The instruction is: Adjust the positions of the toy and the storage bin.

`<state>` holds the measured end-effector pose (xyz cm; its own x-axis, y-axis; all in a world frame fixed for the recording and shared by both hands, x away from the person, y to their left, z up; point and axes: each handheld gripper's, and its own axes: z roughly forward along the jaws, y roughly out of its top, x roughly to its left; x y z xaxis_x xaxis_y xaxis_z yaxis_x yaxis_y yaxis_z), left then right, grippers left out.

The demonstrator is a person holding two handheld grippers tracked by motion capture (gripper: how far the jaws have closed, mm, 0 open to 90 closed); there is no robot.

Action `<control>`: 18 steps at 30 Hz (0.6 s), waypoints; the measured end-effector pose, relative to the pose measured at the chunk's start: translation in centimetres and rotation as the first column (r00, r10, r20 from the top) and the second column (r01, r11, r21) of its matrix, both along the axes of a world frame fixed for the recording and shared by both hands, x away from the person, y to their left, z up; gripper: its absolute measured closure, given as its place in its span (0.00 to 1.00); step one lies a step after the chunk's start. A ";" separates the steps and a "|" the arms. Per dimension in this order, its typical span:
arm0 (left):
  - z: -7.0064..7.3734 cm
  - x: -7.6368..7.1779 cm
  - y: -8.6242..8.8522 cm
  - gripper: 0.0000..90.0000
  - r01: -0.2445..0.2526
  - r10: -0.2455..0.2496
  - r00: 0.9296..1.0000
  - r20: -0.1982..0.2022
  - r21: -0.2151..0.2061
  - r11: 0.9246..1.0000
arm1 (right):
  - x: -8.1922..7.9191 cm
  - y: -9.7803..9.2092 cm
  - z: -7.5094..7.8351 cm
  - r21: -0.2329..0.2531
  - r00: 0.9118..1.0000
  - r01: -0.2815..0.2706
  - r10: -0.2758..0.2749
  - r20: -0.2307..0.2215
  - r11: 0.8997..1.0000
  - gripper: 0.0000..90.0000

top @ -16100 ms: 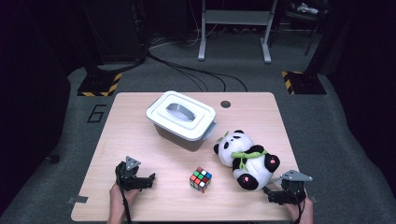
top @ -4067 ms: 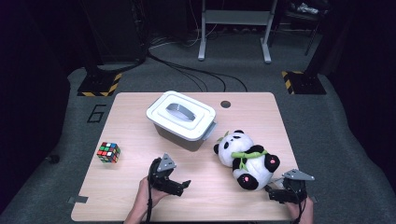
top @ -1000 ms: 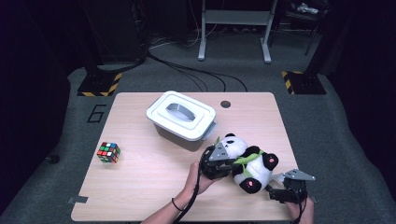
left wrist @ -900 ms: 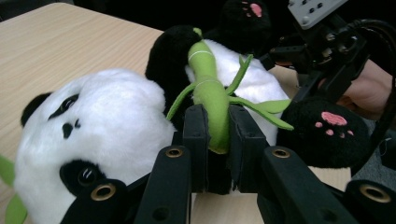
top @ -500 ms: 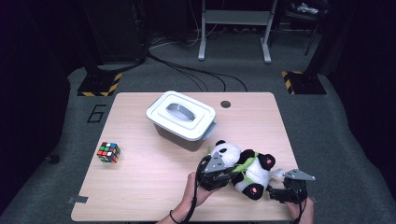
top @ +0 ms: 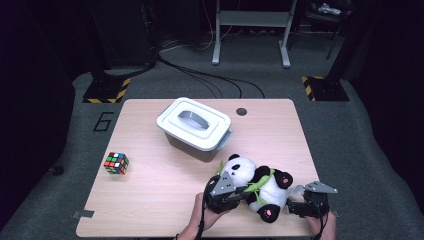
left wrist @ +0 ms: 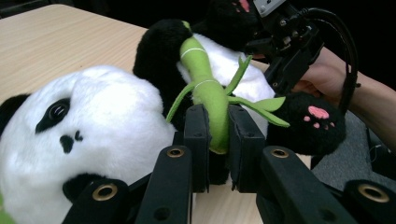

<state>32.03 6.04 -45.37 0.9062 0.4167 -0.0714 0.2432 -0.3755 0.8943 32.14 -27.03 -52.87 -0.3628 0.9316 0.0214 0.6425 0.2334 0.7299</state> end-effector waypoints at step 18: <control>-0.3 -2.1 6.1 0.89 -0.013 0.013 0.999 -0.032 -0.011 1.000 | 0.0 0.0 0.0 -0.013 1.000 -0.005 0.005 0.003 1.000 0.06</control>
<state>29.88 12.09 -45.72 0.8980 0.4274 -0.1044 0.2760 -0.3626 0.8901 32.19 -27.02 -52.89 -0.3677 0.9299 0.0086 0.6389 0.2458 0.7290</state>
